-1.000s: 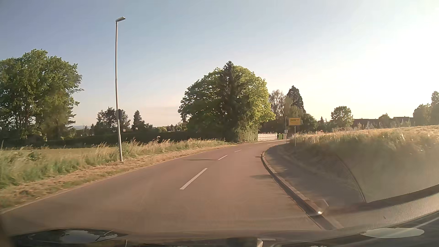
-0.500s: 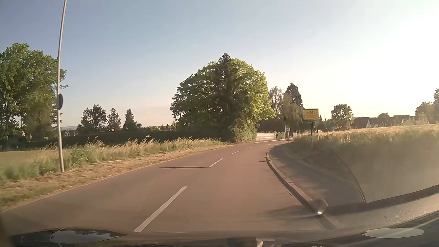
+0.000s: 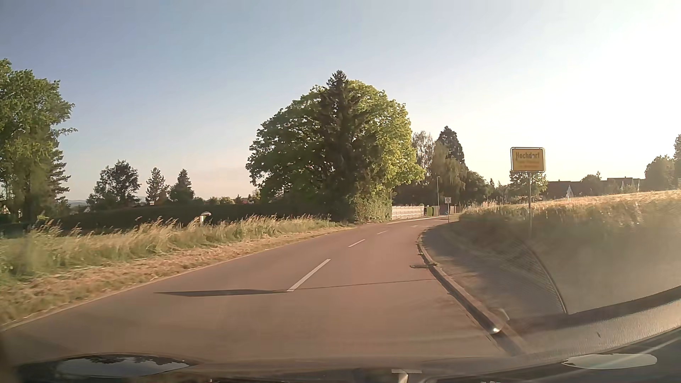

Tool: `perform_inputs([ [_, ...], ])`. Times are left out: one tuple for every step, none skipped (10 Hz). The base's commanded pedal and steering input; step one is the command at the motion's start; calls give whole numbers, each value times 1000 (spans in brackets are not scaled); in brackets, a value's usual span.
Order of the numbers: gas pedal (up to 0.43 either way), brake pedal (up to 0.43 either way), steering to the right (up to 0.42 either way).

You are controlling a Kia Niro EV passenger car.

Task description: Follow the waypoints while adhering to traffic rules and regulations

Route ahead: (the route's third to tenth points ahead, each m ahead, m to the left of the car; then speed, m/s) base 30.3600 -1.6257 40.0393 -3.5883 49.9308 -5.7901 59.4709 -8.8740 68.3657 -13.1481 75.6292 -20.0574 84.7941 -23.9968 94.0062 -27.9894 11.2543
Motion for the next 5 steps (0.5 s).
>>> perform_inputs([
  [0, 0, 23],
  [0, 0, 23],
  [0, 0, 23],
  [0, 0, 23],
  [0, 0, 23],
])
